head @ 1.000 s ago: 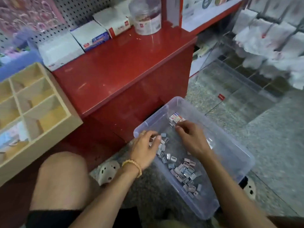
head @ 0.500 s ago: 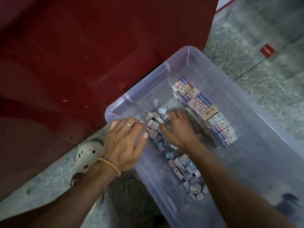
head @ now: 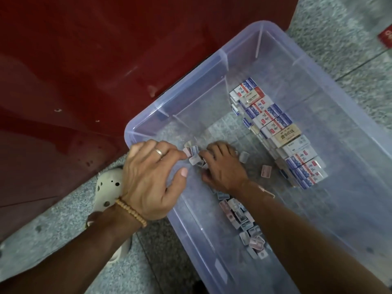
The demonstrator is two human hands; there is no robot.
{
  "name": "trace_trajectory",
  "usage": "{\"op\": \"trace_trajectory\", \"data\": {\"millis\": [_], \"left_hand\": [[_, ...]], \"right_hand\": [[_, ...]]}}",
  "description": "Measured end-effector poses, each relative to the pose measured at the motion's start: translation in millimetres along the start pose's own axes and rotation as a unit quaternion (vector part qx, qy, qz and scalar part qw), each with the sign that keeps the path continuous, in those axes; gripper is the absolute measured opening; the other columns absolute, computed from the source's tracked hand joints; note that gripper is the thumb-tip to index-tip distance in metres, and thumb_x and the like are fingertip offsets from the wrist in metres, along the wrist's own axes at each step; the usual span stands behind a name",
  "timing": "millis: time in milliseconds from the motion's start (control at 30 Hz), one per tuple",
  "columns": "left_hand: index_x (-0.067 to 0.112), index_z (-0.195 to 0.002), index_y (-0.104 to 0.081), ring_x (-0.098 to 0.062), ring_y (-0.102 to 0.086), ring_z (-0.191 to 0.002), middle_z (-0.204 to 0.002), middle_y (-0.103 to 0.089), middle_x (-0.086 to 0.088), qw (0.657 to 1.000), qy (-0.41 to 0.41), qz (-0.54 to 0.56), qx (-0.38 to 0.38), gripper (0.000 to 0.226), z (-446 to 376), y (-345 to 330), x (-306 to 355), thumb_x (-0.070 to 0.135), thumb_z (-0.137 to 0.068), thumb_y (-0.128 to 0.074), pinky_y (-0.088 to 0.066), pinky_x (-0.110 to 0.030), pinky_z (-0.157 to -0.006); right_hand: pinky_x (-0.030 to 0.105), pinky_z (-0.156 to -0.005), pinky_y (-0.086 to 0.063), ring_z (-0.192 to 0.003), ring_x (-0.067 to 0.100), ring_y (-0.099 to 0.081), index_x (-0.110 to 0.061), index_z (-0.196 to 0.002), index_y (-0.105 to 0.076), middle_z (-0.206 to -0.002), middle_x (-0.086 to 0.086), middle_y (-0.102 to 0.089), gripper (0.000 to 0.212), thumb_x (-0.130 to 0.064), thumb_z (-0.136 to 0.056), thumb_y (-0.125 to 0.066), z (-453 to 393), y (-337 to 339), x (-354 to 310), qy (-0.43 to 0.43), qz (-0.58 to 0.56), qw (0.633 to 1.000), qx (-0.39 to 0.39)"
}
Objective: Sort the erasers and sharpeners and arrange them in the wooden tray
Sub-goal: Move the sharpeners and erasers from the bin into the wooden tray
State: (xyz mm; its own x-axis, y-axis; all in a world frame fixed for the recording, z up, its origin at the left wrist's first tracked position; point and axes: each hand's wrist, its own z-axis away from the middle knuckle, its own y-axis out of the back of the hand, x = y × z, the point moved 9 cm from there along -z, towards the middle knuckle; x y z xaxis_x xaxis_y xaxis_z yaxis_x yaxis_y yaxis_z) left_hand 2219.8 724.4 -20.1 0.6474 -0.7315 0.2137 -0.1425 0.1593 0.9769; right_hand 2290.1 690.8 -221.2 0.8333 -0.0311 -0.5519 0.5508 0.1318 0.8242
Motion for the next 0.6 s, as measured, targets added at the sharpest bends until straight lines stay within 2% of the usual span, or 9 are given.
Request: {"op": "trace_trajectory", "data": {"millis": [167, 267, 400, 500, 600], "left_hand": [[0.011, -0.092, -0.072, -0.022, -0.057, -0.077, -0.089, -0.066, 0.000, 1.000, -0.002, 0.005, 0.003, 0.040, -1.1, -0.1, 0.0, 0.035, -0.089, -0.039, -0.035, -0.037, -0.077], [0.012, -0.090, -0.071, -0.022, -0.057, -0.076, -0.088, -0.066, 0.000, 1.000, -0.004, 0.005, 0.002, 0.040, -1.0, -0.8, -0.2, 0.035, -0.088, -0.039, -0.036, -0.040, -0.075], [0.012, -0.089, -0.071, -0.023, -0.057, -0.075, -0.086, -0.066, 0.000, 1.000, -0.010, 0.007, 0.004, 0.038, -0.8, -0.4, 0.1, 0.035, -0.088, -0.040, -0.037, -0.040, -0.075], [0.012, -0.087, -0.071, -0.023, -0.057, -0.074, -0.084, -0.066, 0.000, 1.000, -0.014, 0.008, 0.013, 0.038, -0.7, 0.1, 0.0, 0.034, -0.087, -0.040, -0.037, -0.040, -0.075], [0.012, -0.087, -0.071, -0.024, -0.057, -0.074, -0.084, -0.066, -0.001, 1.000, -0.016, 0.007, 0.015, 0.037, -0.1, 0.1, 0.2, 0.034, -0.087, -0.041, -0.037, -0.041, -0.074]], "right_hand": [[0.052, -0.097, -0.038, -0.127, 0.040, -0.045, -0.023, -0.137, -0.049, -0.139, 0.017, -0.052, 0.063, -0.048, -0.079, -0.056, 0.0, -9.8, 4.1, 0.022, 0.062, 0.998, -0.022], [0.045, -0.084, -0.040, -0.114, 0.036, -0.054, -0.023, -0.133, -0.055, -0.127, 0.014, -0.060, 0.048, -0.044, -0.089, -0.052, 0.8, -7.4, 4.8, 0.046, 0.089, 0.995, 0.013], [0.043, -0.073, -0.041, -0.096, 0.035, -0.055, -0.017, -0.116, -0.061, -0.108, 0.014, -0.061, 0.037, -0.041, -0.092, -0.045, 3.9, -3.2, 0.2, 0.036, 0.114, 0.991, 0.061], [0.041, -0.068, -0.043, -0.085, 0.033, -0.055, -0.014, -0.102, -0.058, -0.099, 0.012, -0.060, 0.029, -0.039, -0.088, -0.053, 5.4, -0.6, 1.3, 0.026, 0.119, 0.989, 0.079], [0.042, -0.066, -0.046, -0.084, 0.034, -0.055, -0.014, -0.110, -0.063, -0.102, 0.014, -0.061, 0.032, -0.033, -0.085, -0.065, 6.3, -2.8, 0.8, 0.040, 0.133, 0.988, 0.070]]}}
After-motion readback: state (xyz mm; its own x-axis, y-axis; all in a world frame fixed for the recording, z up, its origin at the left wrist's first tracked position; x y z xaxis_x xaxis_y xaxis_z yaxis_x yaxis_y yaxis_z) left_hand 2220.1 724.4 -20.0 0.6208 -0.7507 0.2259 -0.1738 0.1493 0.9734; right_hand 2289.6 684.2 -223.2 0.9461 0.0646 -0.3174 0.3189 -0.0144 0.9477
